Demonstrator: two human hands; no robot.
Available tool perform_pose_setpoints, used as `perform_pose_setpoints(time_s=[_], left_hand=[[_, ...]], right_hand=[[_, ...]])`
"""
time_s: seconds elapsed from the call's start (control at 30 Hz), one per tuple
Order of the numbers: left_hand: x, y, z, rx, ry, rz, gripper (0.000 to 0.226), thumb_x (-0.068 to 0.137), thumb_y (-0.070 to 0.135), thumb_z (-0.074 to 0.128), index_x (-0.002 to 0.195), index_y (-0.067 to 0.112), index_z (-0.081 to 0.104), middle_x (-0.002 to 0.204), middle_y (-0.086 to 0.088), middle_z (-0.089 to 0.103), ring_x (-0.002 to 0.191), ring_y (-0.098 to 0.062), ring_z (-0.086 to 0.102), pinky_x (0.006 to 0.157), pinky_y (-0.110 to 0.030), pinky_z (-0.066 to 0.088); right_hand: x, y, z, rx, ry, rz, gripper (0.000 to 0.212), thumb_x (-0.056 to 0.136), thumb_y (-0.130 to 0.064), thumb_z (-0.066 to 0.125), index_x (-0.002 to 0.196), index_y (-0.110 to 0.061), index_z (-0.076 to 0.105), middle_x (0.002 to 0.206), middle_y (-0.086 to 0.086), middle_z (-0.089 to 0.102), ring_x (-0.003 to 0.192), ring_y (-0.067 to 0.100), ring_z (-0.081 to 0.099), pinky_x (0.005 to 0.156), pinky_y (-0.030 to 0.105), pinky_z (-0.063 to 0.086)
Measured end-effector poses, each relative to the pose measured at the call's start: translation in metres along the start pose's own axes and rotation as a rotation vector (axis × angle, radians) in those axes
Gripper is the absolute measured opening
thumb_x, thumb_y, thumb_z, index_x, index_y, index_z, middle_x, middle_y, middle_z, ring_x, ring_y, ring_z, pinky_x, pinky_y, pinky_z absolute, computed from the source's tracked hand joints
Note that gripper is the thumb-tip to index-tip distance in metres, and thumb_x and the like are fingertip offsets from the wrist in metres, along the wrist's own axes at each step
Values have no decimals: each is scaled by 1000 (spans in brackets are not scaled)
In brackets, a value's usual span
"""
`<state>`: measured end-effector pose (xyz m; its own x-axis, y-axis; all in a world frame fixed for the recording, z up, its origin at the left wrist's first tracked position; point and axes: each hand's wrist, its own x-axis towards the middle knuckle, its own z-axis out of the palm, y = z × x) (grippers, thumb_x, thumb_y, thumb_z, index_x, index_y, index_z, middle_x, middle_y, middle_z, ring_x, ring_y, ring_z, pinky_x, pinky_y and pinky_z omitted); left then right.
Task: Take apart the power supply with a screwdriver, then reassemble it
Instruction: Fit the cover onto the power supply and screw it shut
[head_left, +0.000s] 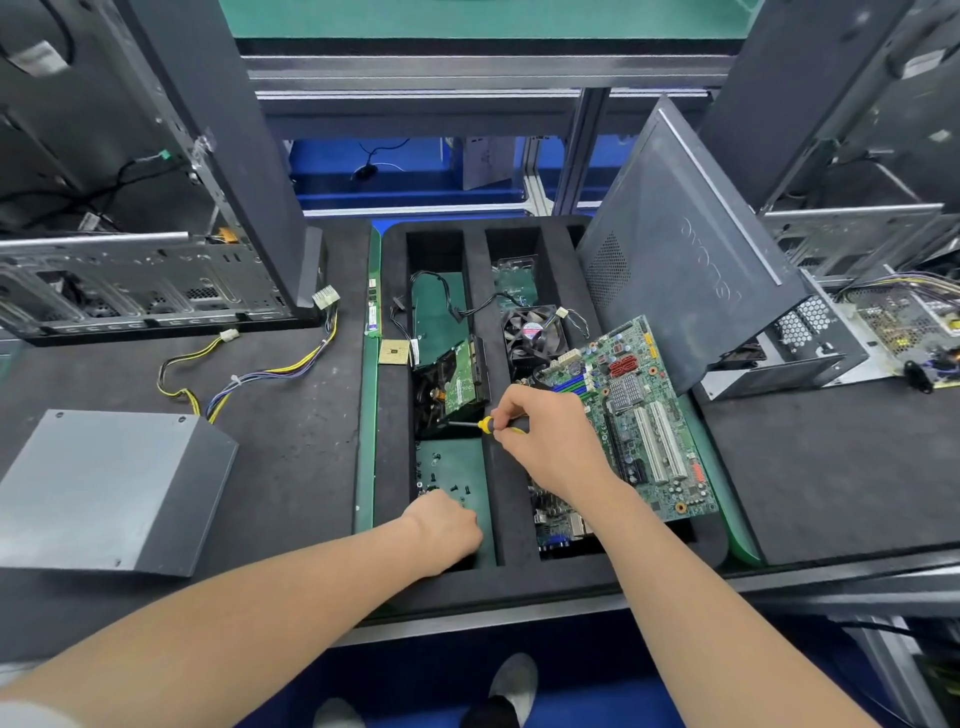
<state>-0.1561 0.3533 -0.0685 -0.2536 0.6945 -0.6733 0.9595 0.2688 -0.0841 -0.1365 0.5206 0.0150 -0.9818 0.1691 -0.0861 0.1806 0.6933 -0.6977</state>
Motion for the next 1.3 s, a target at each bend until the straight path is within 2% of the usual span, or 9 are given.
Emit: perform_pose_setpoints(time_s=[0.23, 0.37, 0.5, 0.57, 0.67, 0.8, 1.0, 1.13, 1.3], left_hand=[[-7, -14, -21, -251, -81, -52, 33, 97, 11, 67, 127, -2, 58, 124, -21, 58, 110, -42, 65, 75, -45, 50], [-19, -35, -30, -651, 123, -93, 27, 92, 10, 67, 119, 6, 63, 110, -17, 68, 98, -37, 67, 76, -35, 52], [-38, -61, -29, -979, 352, -182, 10, 90, 20, 80, 97, 13, 80, 70, 13, 71, 65, -6, 66, 67, -16, 48], [-52, -71, -26, -1205, 494, -249, 8, 84, 19, 86, 85, 14, 80, 61, 9, 71, 56, -2, 65, 61, -12, 50], [-72, -85, -19, -1515, 628, -328, 10, 81, 13, 89, 82, 12, 79, 72, -11, 75, 60, -10, 70, 63, -17, 55], [-79, -87, -17, -1182, 603, -350, 13, 77, 21, 91, 81, 22, 80, 70, 12, 73, 68, 0, 69, 68, -18, 54], [-45, -64, -31, -664, 407, -263, 25, 92, 39, 76, 113, 25, 80, 107, 2, 79, 103, -20, 71, 93, -32, 51], [-18, -67, -35, -119, 317, -327, 5, 95, 18, 66, 96, 20, 70, 103, -3, 74, 105, -27, 65, 84, -36, 36], [17, -64, -29, -182, 174, -371, 20, 92, 10, 66, 111, 15, 66, 115, -8, 69, 105, -30, 67, 85, -35, 42]], right_hand=[[2, -1, -4, 11, 37, 6, 21, 89, -6, 73, 83, -24, 65, 92, -4, 75, 82, 16, 70, 68, 35, 56], [6, -5, -5, 14, 129, 15, 14, 92, -17, 75, 89, -26, 65, 85, -7, 71, 62, 12, 58, 55, 27, 47], [10, -22, -3, 51, 227, 9, 12, 95, -27, 74, 94, -29, 62, 88, -14, 69, 67, 6, 60, 54, 18, 41], [12, -33, -1, 72, 282, 9, 11, 94, -29, 73, 94, -30, 62, 91, -16, 68, 68, 4, 60, 60, 23, 41], [14, -48, 3, 110, 329, 14, 9, 94, -29, 72, 92, -30, 63, 83, -14, 68, 78, 11, 64, 76, 36, 48], [14, -60, 6, 91, 363, 0, 10, 93, -23, 74, 89, -24, 65, 71, -12, 63, 70, 2, 60, 68, 19, 39], [6, -55, 10, 43, 361, -4, 9, 93, -21, 75, 89, -21, 66, 74, -12, 65, 59, 13, 60, 75, 33, 49], [1, -41, 4, 20, 353, 15, 11, 94, -24, 74, 89, -24, 64, 69, -13, 60, 60, 14, 59, 59, 21, 44], [-6, -26, -2, 58, 321, 28, 12, 95, -24, 73, 89, -24, 62, 71, -9, 62, 58, 17, 58, 58, 29, 45]])
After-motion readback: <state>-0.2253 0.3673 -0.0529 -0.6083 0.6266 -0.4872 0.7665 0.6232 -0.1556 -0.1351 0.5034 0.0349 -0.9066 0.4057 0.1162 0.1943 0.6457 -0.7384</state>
